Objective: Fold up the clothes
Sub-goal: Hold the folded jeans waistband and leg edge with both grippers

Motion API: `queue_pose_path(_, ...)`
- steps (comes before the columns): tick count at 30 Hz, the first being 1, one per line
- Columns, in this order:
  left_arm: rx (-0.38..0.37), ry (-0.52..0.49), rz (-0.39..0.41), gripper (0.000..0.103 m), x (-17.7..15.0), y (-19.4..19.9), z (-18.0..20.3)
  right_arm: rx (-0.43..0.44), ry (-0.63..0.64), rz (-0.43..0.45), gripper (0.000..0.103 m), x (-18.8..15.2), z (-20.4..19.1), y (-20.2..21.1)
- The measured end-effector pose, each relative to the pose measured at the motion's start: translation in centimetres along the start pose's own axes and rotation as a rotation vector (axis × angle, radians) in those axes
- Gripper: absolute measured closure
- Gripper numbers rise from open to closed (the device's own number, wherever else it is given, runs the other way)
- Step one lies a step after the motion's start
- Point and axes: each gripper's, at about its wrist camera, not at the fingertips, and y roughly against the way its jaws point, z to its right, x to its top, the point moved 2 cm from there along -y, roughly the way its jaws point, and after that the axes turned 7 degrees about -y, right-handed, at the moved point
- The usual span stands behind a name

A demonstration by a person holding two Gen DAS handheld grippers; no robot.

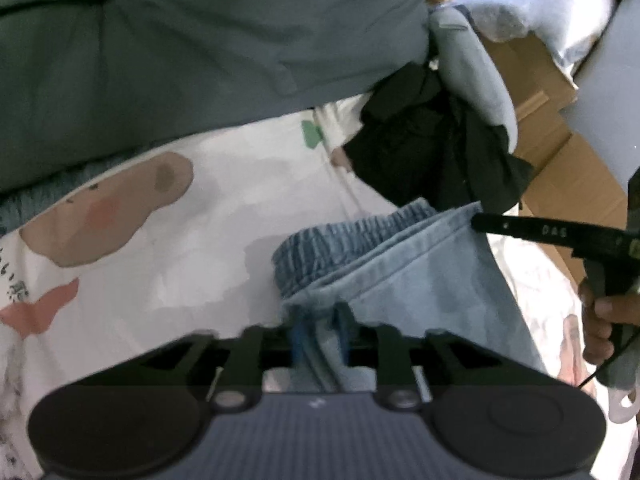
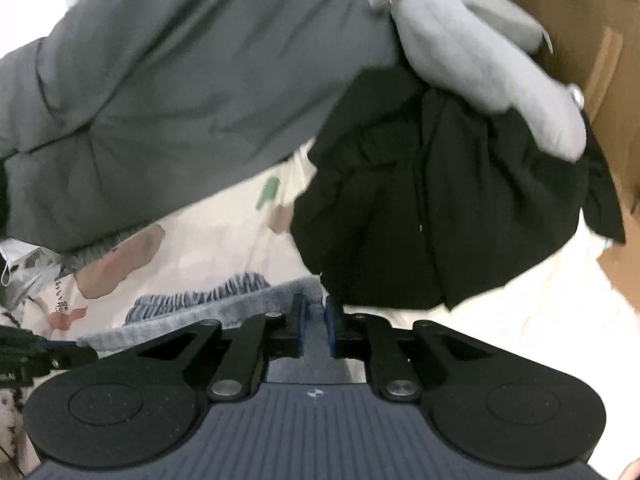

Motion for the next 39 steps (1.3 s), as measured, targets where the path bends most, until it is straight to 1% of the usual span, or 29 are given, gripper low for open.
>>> queue_pose_path(1, 0.001, 0.000, -0.001, 0.056, -0.1, -0.1, 0.0, 0.012, -0.003, -0.009, 0.073, -0.1, 0.2, -0.2)
queue_pose_path(2, 0.002, 0.000, -0.003, 0.052, -0.1, -0.1, -0.1, 0.024, -0.007, -0.019, 0.053, -0.1, 0.3, -0.4)
queue_pose_path(3, -0.005, 0.004, -0.007, 0.049, -0.2, -0.3, 0.0, 0.036, -0.010, -0.028, 0.048, -0.2, 0.5, -0.5)
queue_pose_path(4, -0.016, 0.016, -0.015, 0.048, -0.3, -0.7, -0.1, 0.047, -0.013, -0.038, 0.045, -0.3, 0.7, -0.7)
queue_pose_path(6, -0.039, 0.042, -0.031, 0.048, -0.5, -1.4, -0.3, 0.076, -0.021, -0.063, 0.045, -0.5, 1.0, -1.4)
queue_pose_path(8, -0.069, 0.090, -0.038, 0.049, -0.7, -2.1, -0.6, 0.107, -0.031, -0.091, 0.043, -0.7, 1.2, -2.2)
queue_pose_path(9, -0.081, 0.098, -0.032, 0.051, -0.7, -2.1, -0.6, 0.120, -0.032, -0.101, 0.043, -0.7, 1.2, -2.6)
queue_pose_path(10, -0.081, 0.093, -0.022, 0.056, -0.7, -2.1, -0.5, 0.130, -0.030, -0.107, 0.043, -0.7, 1.3, -2.9)
queue_pose_path(11, -0.075, 0.079, -0.012, 0.057, -0.6, -2.0, -0.4, 0.145, -0.026, -0.108, 0.043, -0.7, 1.3, -3.0)
queue_pose_path(13, -0.060, 0.054, 0.004, 0.064, -0.5, -1.5, 0.0, 0.168, -0.006, -0.107, 0.043, -0.6, 1.1, -3.1)
queue_pose_path(14, -0.058, 0.048, 0.012, 0.066, -0.5, -1.3, 0.1, 0.177, 0.008, -0.105, 0.052, -0.5, 0.9, -3.0)
queue_pose_path(15, -0.053, 0.039, 0.021, 0.069, -0.5, -1.0, 0.3, 0.183, 0.026, -0.101, 0.056, -0.4, 0.8, -2.9)
queue_pose_path(17, -0.041, 0.001, 0.048, 0.072, -0.5, -0.3, 1.0, 0.167, 0.077, -0.080, 0.072, -0.3, 0.1, -2.3)
queue_pose_path(19, -0.033, -0.035, 0.076, 0.079, -0.4, 0.4, 1.8, 0.147, 0.095, -0.058, 0.082, -0.2, -0.2, -1.6)
queue_pose_path(20, -0.029, -0.053, 0.090, 0.081, -0.3, 0.7, 2.2, 0.138, 0.102, -0.045, 0.084, -0.2, -0.4, -1.1)
queue_pose_path(21, -0.027, -0.064, 0.092, 0.083, -0.1, 0.9, 2.4, 0.130, 0.107, -0.032, 0.085, -0.1, -0.5, -0.6)
queue_pose_path(23, -0.022, -0.084, 0.096, 0.084, 0.3, 1.2, 2.9, 0.131, 0.096, -0.004, 0.089, 0.1, -0.5, 0.3)
queue_pose_path(25, -0.031, -0.080, 0.098, 0.086, 0.9, 1.4, 3.0, 0.123, 0.085, 0.017, 0.090, 0.4, -0.5, 1.1)
queue_pose_path(30, -0.039, -0.093, 0.109, 0.086, 2.5, 1.4, 3.0, 0.096, 0.048, 0.048, 0.091, 1.3, -0.5, 2.0)
queue_pose_path(35, -0.049, -0.073, 0.087, 0.086, 3.5, -0.4, 2.1, 0.057, 0.028, 0.057, 0.091, 2.0, -0.4, 1.5)
queue_pose_path(39, -0.039, -0.045, 0.056, 0.085, 3.4, -2.7, 1.1, 0.015, 0.025, 0.044, 0.090, 1.9, -0.4, 0.3)
